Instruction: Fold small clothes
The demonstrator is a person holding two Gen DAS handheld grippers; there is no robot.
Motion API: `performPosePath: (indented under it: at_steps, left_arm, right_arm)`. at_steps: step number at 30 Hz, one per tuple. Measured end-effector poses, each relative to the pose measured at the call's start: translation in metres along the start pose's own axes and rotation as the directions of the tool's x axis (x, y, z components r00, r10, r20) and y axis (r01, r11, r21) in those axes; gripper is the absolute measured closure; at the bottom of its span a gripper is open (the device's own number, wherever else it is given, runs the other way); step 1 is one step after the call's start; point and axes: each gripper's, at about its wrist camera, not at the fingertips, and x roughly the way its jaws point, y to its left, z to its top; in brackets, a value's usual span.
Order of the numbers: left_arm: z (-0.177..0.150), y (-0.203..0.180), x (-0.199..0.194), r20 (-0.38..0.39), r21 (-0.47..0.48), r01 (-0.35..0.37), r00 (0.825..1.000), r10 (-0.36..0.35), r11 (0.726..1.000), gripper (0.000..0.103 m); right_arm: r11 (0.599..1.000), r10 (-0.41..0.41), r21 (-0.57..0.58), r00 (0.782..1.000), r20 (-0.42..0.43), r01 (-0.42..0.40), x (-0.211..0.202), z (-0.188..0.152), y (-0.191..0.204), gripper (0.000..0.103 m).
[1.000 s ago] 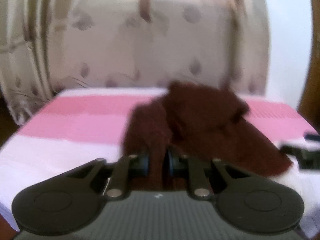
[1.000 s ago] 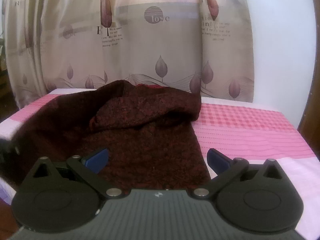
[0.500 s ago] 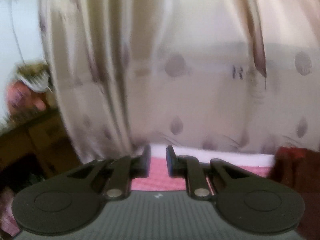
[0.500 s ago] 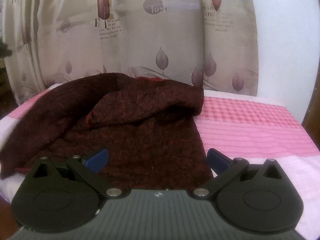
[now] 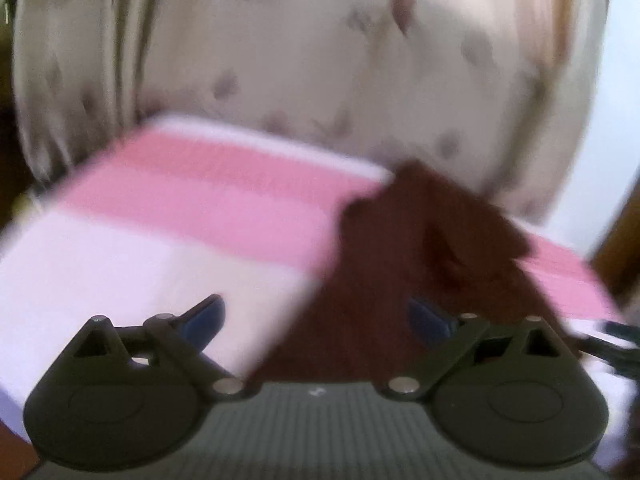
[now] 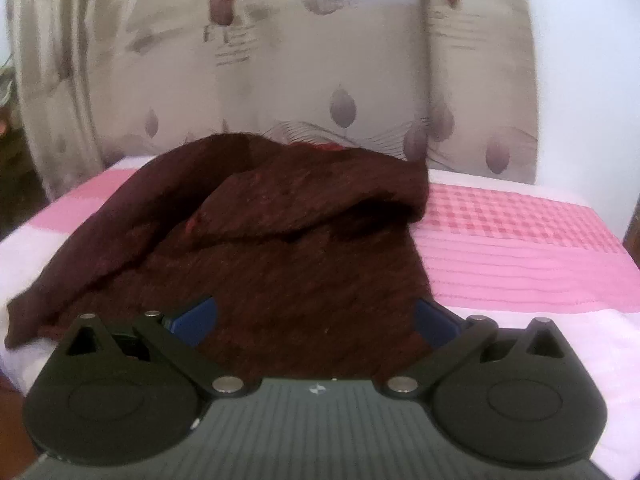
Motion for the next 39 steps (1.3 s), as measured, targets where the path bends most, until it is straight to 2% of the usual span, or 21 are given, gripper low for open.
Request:
performPosePath:
  at_steps: [2, 4, 8, 9, 11, 13, 15, 19, 22, 23, 25, 26, 27, 28, 29, 30, 31, 33, 35, 39]
  left_arm:
    - [-0.032, -0.009, -0.013, 0.006, -0.052, 0.061, 0.998, -0.061, 0.997, 0.005]
    - [-0.061, -0.022, -0.018, -0.005, -0.086, 0.072, 0.997, -0.073, 0.994, 0.005]
    - [-0.092, -0.030, -0.006, -0.028, -0.226, 0.120, 0.991, -0.130, 0.967, 0.005]
    - [-0.096, -0.027, 0.001, -0.032, -0.275, 0.139, 0.988, -0.153, 0.951, 0.005]
    - [-0.100, -0.016, 0.019, -0.033, -0.373, 0.127, 0.988, -0.150, 0.919, 0.005]
    - [-0.105, -0.005, 0.026, 0.009, -0.471, 0.142, 0.988, -0.156, 0.871, 0.005]
    - [-0.107, 0.003, 0.033, 0.052, -0.528, 0.181, 0.982, -0.182, 0.830, 0.005]
    - [-0.113, 0.020, 0.032, 0.144, -0.629, 0.178, 0.983, -0.111, 0.757, 0.011]
    - [-0.121, 0.031, 0.030, 0.227, -0.710, 0.192, 0.973, -0.039, 0.677, 0.014]
    - [-0.119, 0.032, 0.034, 0.236, -0.715, 0.196, 0.971, -0.033, 0.672, 0.015]
    - [-0.113, 0.031, 0.039, 0.224, -0.698, 0.175, 0.974, -0.020, 0.694, 0.021]
    - [-0.110, 0.031, 0.041, 0.214, -0.690, 0.165, 0.977, -0.019, 0.705, 0.032]
    - [-0.109, 0.031, 0.042, 0.209, -0.685, 0.162, 0.978, -0.022, 0.711, 0.054]
    - [-0.107, 0.031, 0.045, 0.202, -0.679, 0.158, 0.979, -0.025, 0.716, 0.068]
    - [-0.105, 0.032, 0.047, 0.190, -0.680, 0.151, 0.981, -0.026, 0.718, 0.087]
    - [-0.103, 0.031, 0.050, 0.180, -0.683, 0.139, 0.983, -0.019, 0.717, 0.090]
    - [-0.101, 0.030, 0.050, 0.179, -0.674, 0.128, 0.984, -0.008, 0.728, 0.091]
    - [-0.088, 0.028, 0.046, 0.162, -0.608, 0.072, 0.986, 0.035, 0.791, 0.093]
    - [-0.068, 0.028, 0.043, 0.180, -0.556, 0.037, 0.981, 0.077, 0.830, 0.094]
    - [-0.002, 0.030, 0.026, 0.284, -0.445, -0.041, 0.941, 0.184, 0.895, 0.094]
  right_arm:
    - [1.000, 0.008, -0.006, 1.000, 0.010, -0.008, -0.004, -0.002, 0.003, 0.000]
    - [1.000, 0.010, -0.004, 1.000, 0.013, -0.010, -0.006, -0.003, 0.003, 0.000]
    - [1.000, 0.018, 0.020, 1.000, -0.005, -0.018, -0.002, -0.005, 0.002, 0.000]
    - [1.000, 0.020, 0.020, 1.000, -0.007, -0.020, -0.002, -0.006, 0.003, 0.000]
    - [1.000, 0.021, 0.007, 1.000, -0.011, -0.021, -0.002, -0.007, 0.007, 0.000]
    - [1.000, 0.022, -0.015, 1.000, -0.004, -0.022, -0.006, -0.008, 0.011, 0.000]
    - [0.999, 0.018, -0.030, 1.000, 0.003, -0.017, -0.010, -0.009, 0.012, 0.000]
    - [1.000, 0.008, -0.016, 1.000, -0.004, -0.008, -0.009, -0.009, 0.008, 0.000]
    - [1.000, 0.012, 0.006, 1.000, -0.009, -0.012, -0.007, -0.010, 0.006, 0.000]
    - [1.000, 0.014, 0.006, 1.000, -0.014, -0.014, -0.006, -0.011, 0.006, 0.000]
    - [1.000, 0.015, 0.002, 1.000, -0.024, -0.015, -0.004, -0.013, 0.007, 0.000]
    - [1.000, 0.017, -0.001, 0.999, -0.030, -0.017, -0.002, -0.014, 0.008, 0.000]
    - [1.000, 0.019, -0.004, 0.999, -0.035, -0.019, -0.002, -0.015, 0.009, 0.000]
    - [1.000, 0.019, -0.006, 0.999, -0.038, -0.019, -0.001, -0.015, 0.009, 0.000]
    - [1.000, 0.018, -0.008, 0.999, -0.039, -0.018, -0.001, -0.015, 0.009, 0.000]
    - [1.000, 0.017, -0.007, 0.999, -0.038, -0.017, 0.000, -0.015, 0.009, 0.000]
    - [1.000, 0.017, -0.006, 0.999, -0.038, -0.017, 0.000, -0.015, 0.009, 0.000]
    - [1.000, 0.016, 0.002, 0.999, -0.037, -0.016, 0.000, -0.014, 0.007, 0.000]
    - [1.000, 0.014, 0.009, 0.999, -0.042, -0.014, 0.002, -0.014, 0.005, 0.000]
    - [1.000, 0.001, 0.012, 0.999, -0.050, -0.001, 0.006, -0.012, 0.000, 0.000]
